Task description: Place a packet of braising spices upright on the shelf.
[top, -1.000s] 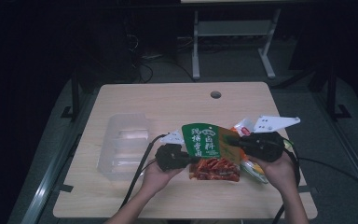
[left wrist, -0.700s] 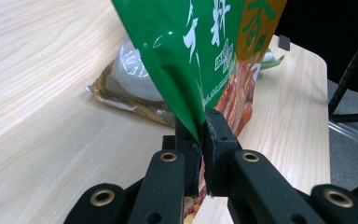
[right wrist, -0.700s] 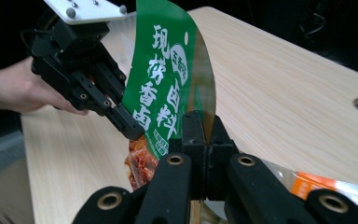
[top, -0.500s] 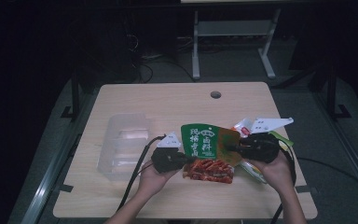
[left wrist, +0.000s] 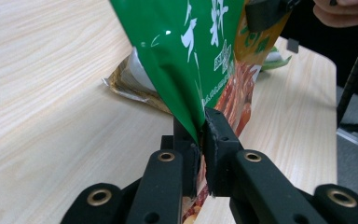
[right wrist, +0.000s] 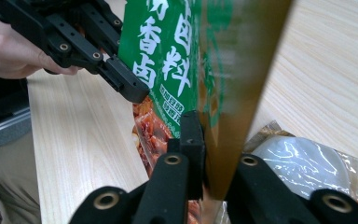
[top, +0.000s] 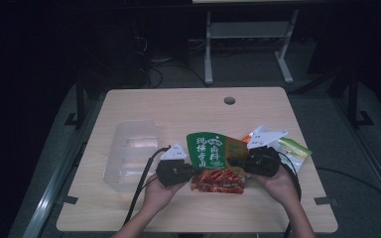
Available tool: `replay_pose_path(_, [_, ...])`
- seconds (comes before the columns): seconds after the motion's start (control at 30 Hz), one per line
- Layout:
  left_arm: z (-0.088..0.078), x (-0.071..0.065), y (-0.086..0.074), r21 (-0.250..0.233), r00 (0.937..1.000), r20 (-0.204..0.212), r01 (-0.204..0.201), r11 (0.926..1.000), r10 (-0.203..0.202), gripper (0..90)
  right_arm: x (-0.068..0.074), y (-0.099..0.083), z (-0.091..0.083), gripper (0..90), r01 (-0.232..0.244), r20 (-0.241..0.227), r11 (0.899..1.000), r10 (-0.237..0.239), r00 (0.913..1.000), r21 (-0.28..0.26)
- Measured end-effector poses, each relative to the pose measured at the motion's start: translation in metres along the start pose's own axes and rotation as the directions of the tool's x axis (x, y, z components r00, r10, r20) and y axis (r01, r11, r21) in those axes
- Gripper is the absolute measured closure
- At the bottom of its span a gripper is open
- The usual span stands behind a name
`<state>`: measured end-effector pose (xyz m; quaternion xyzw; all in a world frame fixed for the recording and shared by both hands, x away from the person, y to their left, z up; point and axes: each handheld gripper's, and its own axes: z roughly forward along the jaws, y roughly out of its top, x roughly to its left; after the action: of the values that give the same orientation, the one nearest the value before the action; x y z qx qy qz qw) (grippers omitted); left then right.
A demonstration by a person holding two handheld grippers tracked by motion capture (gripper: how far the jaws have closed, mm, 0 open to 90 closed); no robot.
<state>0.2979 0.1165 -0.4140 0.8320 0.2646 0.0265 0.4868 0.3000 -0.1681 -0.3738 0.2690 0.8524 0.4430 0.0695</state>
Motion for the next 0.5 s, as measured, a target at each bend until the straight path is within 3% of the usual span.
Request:
replay_pose_path(0.17, [-0.004, -0.004, -0.003, -0.010, 0.9996, -0.028, -0.006, 0.9999, 0.006, 75.9, 0.003, 0.002, -0.001, 88.9, 0.008, -0.013, 1.000, -0.008, 0.9999, 0.006])
replay_pose_path(0.27, [-0.011, -0.008, -0.005, -0.023, 0.9988, -0.048, -0.006, 0.9997, 0.005, 64.8, 0.005, 0.003, -0.002, 89.0, 0.010, -0.036, 1.000, -0.010, 0.9993, -0.005])
replay_pose_path(0.3, [-0.012, -0.009, -0.006, -0.025, 0.9980, -0.063, -0.004, 0.9997, 0.002, 64.8, 0.005, 0.003, -0.002, 89.0, 0.010, -0.036, 1.000, -0.010, 0.9993, -0.005])
replay_pose_path(0.37, [-0.017, -0.017, -0.009, -0.018, 0.9952, -0.097, -0.013, 0.9998, 0.011, 56.7, 0.007, 0.005, -0.004, 89.0, 0.015, -0.046, 1.000, -0.016, 0.9988, -0.018])
replay_pose_path(0.5, [-0.021, -0.022, -0.013, -0.019, 0.9926, -0.119, -0.026, 0.9995, 0.023, 47.7, 0.010, 0.008, -0.005, 89.1, 0.030, -0.048, 0.999, -0.031, 0.9984, -0.031])
